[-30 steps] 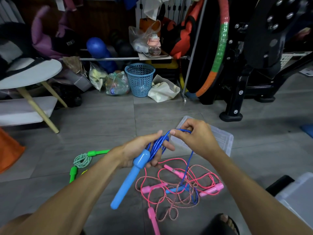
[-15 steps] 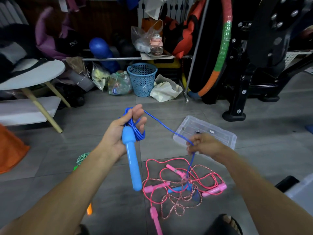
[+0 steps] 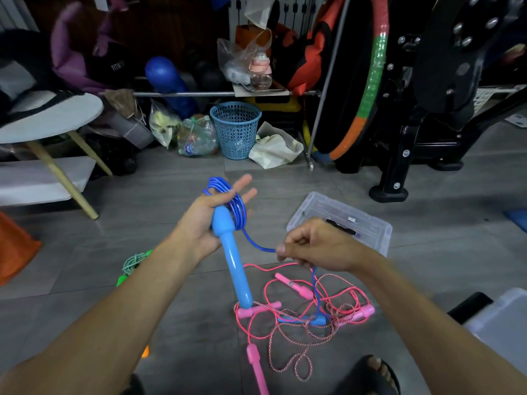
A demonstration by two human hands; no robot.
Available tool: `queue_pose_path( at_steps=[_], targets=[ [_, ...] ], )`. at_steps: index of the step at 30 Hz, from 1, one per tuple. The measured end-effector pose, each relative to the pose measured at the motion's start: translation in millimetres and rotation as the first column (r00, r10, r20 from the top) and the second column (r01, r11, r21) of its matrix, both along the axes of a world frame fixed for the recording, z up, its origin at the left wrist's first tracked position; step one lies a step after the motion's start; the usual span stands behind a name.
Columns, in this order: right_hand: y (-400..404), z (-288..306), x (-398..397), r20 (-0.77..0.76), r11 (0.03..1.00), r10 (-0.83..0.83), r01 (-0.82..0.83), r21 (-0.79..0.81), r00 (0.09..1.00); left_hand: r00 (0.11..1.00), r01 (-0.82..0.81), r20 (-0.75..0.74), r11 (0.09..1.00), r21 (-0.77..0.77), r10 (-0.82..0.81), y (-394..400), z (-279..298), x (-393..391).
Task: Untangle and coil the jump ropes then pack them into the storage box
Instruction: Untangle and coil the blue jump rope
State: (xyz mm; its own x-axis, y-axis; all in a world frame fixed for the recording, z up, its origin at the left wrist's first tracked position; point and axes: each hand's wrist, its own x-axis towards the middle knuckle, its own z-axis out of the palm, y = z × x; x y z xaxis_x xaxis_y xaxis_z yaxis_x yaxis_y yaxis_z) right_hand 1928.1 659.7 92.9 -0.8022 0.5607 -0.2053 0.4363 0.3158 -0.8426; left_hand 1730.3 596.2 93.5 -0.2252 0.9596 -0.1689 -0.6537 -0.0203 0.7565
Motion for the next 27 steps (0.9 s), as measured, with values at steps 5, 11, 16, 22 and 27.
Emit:
queue_pose_path(
  at_steps=[5, 11, 16, 22, 27],
  targets=[
    [-4, 9, -3, -0.142, 0.986, -0.101, 0.08, -0.145, 0.985, 0.794, 0.22, -0.514, 0.942, -0.254, -0.324, -3, -15, 29],
    [8, 2, 2, -0.156, 0.967, -0.247, 0.253, 0.023, 0.956, 0.548, 0.318, -0.662, 0.86, -0.4, -0.511, -8, -17, 28],
    [17, -4, 8, -0.086, 0.872, -0.37, 0.378, 0.312, 0.925, 0.538, 0.447, -0.593, 0.799, -0.402, -0.599, -14, -14, 24],
    [28, -5, 14, -0.149, 0.931, -0.361, 0.365, 0.002, 0.921, 0.922, 0.356, -0.139, 0.932, -0.07, -0.363, -11, -1, 9],
    [44, -23, 27, 0.126, 0.926, -0.37, 0.353, 0.136, 0.921, 0.997, 0.027, 0.072, 1.0, 0.003, -0.027, -8, 4, -7]
  ],
)
